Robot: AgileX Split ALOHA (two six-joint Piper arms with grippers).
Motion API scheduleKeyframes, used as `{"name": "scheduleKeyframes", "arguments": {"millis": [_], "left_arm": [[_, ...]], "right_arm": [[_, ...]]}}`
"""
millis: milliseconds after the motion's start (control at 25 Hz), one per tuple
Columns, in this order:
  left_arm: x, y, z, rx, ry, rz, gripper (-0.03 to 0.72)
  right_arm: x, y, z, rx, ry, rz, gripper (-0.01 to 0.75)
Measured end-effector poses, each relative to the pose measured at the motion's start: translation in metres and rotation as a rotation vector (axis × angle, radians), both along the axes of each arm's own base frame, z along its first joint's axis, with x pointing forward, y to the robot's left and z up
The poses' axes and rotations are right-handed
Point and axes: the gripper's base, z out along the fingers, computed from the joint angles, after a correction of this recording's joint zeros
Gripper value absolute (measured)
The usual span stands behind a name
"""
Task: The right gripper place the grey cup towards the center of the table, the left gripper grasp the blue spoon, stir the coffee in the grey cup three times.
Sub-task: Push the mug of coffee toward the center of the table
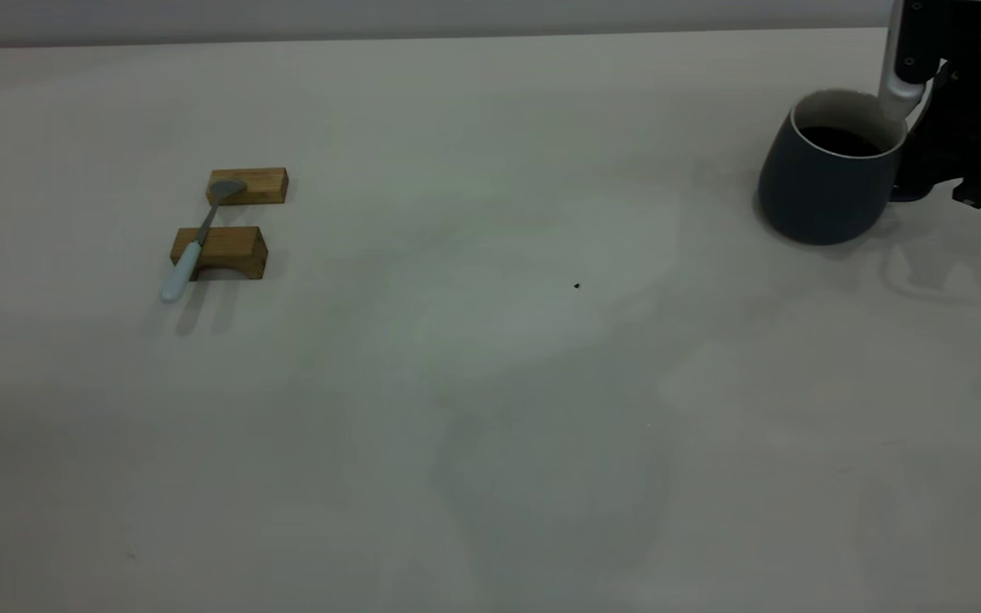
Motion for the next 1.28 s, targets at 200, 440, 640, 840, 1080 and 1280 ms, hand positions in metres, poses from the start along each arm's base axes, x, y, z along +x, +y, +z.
{"name": "scheduleKeyframes", "arguments": {"millis": [200, 440, 640, 840, 1080, 1280], "left_arm": [[0.0, 0.0, 0.0, 0.0, 0.0, 0.0, 0.519], [0.0, 0.0, 0.0, 0.0, 0.0, 0.0, 0.519], [0.0, 0.0, 0.0, 0.0, 0.0, 0.0, 0.519], [0.0, 0.0, 0.0, 0.0, 0.0, 0.0, 0.519], [0.0, 0.0, 0.0, 0.0, 0.0, 0.0, 0.519], [0.0, 0.0, 0.0, 0.0, 0.0, 0.0, 0.519]], "right_arm": [[0.001, 0.021, 0.0, 0.002, 0.0, 0.047, 0.191], [0.0, 0.069, 0.0, 0.028, 0.0, 0.118, 0.19], [-0.003, 0.106, -0.003, 0.05, 0.003, 0.164, 0.188], [-0.002, 0.144, -0.007, 0.079, -0.009, 0.2, 0.188], [0.001, 0.193, -0.009, 0.148, -0.026, 0.237, 0.187], [-0.005, 0.215, -0.011, 0.175, -0.008, 0.283, 0.185]]}}
